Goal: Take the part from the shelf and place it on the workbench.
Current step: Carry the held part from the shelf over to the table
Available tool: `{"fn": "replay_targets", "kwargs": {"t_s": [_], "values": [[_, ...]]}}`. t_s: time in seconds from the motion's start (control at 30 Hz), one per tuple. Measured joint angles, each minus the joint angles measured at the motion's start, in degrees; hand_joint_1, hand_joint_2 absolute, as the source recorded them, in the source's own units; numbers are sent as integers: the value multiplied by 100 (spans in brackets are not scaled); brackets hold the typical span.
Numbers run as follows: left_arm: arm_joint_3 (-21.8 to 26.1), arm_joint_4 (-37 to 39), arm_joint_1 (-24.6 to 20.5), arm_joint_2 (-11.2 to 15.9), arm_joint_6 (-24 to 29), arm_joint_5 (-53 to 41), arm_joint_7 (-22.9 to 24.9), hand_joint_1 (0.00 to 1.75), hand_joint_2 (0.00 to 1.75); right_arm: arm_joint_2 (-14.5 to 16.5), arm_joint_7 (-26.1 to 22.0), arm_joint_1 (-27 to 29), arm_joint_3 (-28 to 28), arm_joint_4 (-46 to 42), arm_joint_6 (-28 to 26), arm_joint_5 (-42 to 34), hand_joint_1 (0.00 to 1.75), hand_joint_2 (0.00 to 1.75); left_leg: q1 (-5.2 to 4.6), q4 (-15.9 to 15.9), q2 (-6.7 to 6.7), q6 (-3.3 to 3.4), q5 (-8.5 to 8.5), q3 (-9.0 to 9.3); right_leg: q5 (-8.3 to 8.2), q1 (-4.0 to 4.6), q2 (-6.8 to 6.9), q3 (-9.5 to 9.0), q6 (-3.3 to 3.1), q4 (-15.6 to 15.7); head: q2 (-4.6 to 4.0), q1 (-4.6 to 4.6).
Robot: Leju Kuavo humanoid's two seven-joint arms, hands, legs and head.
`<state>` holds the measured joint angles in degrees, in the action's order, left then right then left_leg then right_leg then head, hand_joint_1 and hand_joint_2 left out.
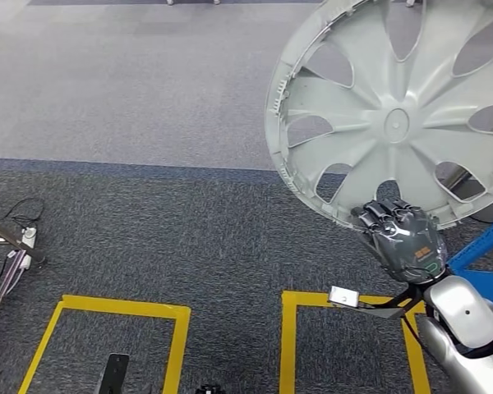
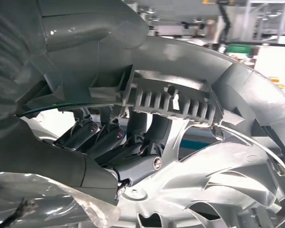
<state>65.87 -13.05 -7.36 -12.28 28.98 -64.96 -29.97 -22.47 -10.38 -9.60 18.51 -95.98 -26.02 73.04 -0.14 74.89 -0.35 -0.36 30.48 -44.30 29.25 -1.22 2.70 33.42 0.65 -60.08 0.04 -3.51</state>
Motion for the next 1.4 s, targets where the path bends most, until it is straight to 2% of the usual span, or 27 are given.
{"fn": "replay_targets", "kwargs": {"t_s": [0.07,0.13,0.23,0.27,0.3,0.37,0.43,0.47,0.5,0.53,0.57,0.6,0.63,0.67,0.77,0.83,0.87,0.93,0.97,1.0,1.03,1.1,1.13,1.17,1.3,1.33,1.4], "values": [[-1,0,1,0,8,-5,5,0,175,0,3,-23,1,1,0,-10,175,175,-21,-697,61,50,-372,353,36,9,120,-45,9,2,0,4],[-2,0,-3,1,13,-20,8,0,175,1,14,-52,-3,1,-7,-20,175,175,-72,-1299,137,106,-553,664,57,9,198,-62,45,15,0,5],[-9,0,7,7,-10,-47,3,0,175,8,39,-57,11,2,-42,-5,175,175,-130,-1512,137,184,-561,747,49,9,272,-66,138,66,0,3],[-17,-1,10,9,-38,-46,-3,0,175,10,40,-50,18,3,-51,-7,175,175,-127,-1568,121,210,-573,788,69,0,234,-75,166,71,0,14],[-29,-1,-1,13,-78,-44,-10,0,175,12,38,-45,22,4,-67,-13,175,175,-111,-1627,108,245,-586,836,122,-6,142,-45,186,1,0,23],[-64,-1,-41,19,-194,-37,-23,0,175,13,31,-37,18,14,-107,-16,175,175,-92,-1696,75,304,-593,902,347,-17,-115,224,205,-509,0,50],[-99,0,-70,14,-273,-36,-35,0,175,13,20,-15,17,29,-131,-1,175,175,-97,-1692,32,344,-572,909,570,-9,-243,668,221,-1229,0,56],[-115,0,-70,10,-287,-36,-38,0,175,13,15,4,18,37,-133,5,175,175,-101,-1685,6,353,-559,912,567,-6,-257,816,229,-1413,0,55],[-125,0,-67,8,-293,-32,-41,0,175,13,14,19,18,44,-134,5,175,175,-104,-1674,-20,355,-542,917,447,-3,-260,853,231,-1374,0,54],[-132,0,-64,8,-303,-27,-42,0,175,13,17,28,14,48,-135,4,175,175,-104,-1658,-46,350,-521,926,236,-3,-260,775,228,-1122,0,56],[-137,0,-61,8,-315,-22,-45,0,175,13,19,32,7,51,-136,3,175,175,-104,-1635,-69,339,-495,935,8,-3,-261,620,220,-735,0,55],[-138,0,-62,9,-330,-13,-53,0,175,13,21,30,0,52,-137,4,175,175,-115,-1604,-90,319,-466,934,-138,0,-263,435,209,-358,0,56],[-140,0,-62,9,-344,-7,-61,0,175,13,22,29,-7,51,-143,7,175,175,-122,-1580,-107,296,-444,928,-210,5,-269,294,191,-92,0,52],[-141,0,-58,10,-352,0,-71,0,175,13,23,33,-11,50,-150,10,175,175,-126,-1562,-117,273,-429,920,-210,15,-274,209,172,51,0,50],[-142,0,-45,14,-356,10,-96,0,175,13,26,57,-15,49,-167,24,175,175,-118,-1541,-121,203,-389,921,-171,21,-277,141,101,105,0,47],[-143,0,-51,20,-354,13,-109,0,175,13,26,63,-16,49,-168,33,175,175,-103,-1294,-88,134,-252,826,-148,0,-261,63,39,140,0,30],[-143,0,-51,23,-354,14,-112,0,175,13,27,64,-16,49,-170,35,175,175,-85,-1013,-69,101,-131,688,-129,-3,-250,23,14,148,0,22],[-144,0,-39,24,-349,14,-112,0,175,13,27,74,-16,49,-173,46,175,175,-41,-251,-46,52,126,274,-77,-3,-236,-50,-13,150,0,16],[-144,0,-28,24,-343,14,-110,0,175,13,26,84,-15,49,-174,51,175,175,-19,5,-41,35,158,109,-49,-4,-234,-88,-12,149,0,15],[-144,0,-19,24,-333,14,-108,0,175,13,26,95,-15,49,-174,58,175,175,3,66,-37,21,79,31,-17,-6,-233,-131,-6,149,0,15],[-144,0,-13,24,-324,13,-106,0,175,13,26,103,-15,49,-174,62,175,175,26,-116,-34,12,-114,72,18,-9,-235,-181,6,149,0,15],[-144,1,-11,23,-306,10,-104,0,175,13,28,107,-16,50,-178,68,175,175,54,-823,-21,1,-568,347,105,-16,-241,-270,56,150,0,16],[-145,1,-12,22,-297,8,-104,0,175,13,30,107,-18,50,-185,72,175,175,50,-1143,-14,8,-684,487,145,-14,-247,-297,94,145,0,17],[-146,2,-15,21,-289,6,-103,0,175,13,32,108,-20,50,-197,75,175,175,38,-1335,-7,23,-710,577,173,-12,-250,-306,134,145,0,19],[-152,2,-10,32,-272,4,-101,0,175,13,28,147,-23,50,-223,86,175,175,-6,-1514,-26,163,-614,683,252,-50,-234,-306,269,155,0,24],[-156,2,-12,37,-269,5,-101,0,175,13,28,151,-27,49,-225,85,175,175,-3,-1543,-32,207,-603,719,329,-52,-237,-232,283,5,0,27],[-168,2,-23,40,-265,5,-102,0,175,13,31,157,-38,50,-228,84,175,175,-13,-1567,-35,280,-568,779,583,-40,-254,142,285,-661,0,39]]}}
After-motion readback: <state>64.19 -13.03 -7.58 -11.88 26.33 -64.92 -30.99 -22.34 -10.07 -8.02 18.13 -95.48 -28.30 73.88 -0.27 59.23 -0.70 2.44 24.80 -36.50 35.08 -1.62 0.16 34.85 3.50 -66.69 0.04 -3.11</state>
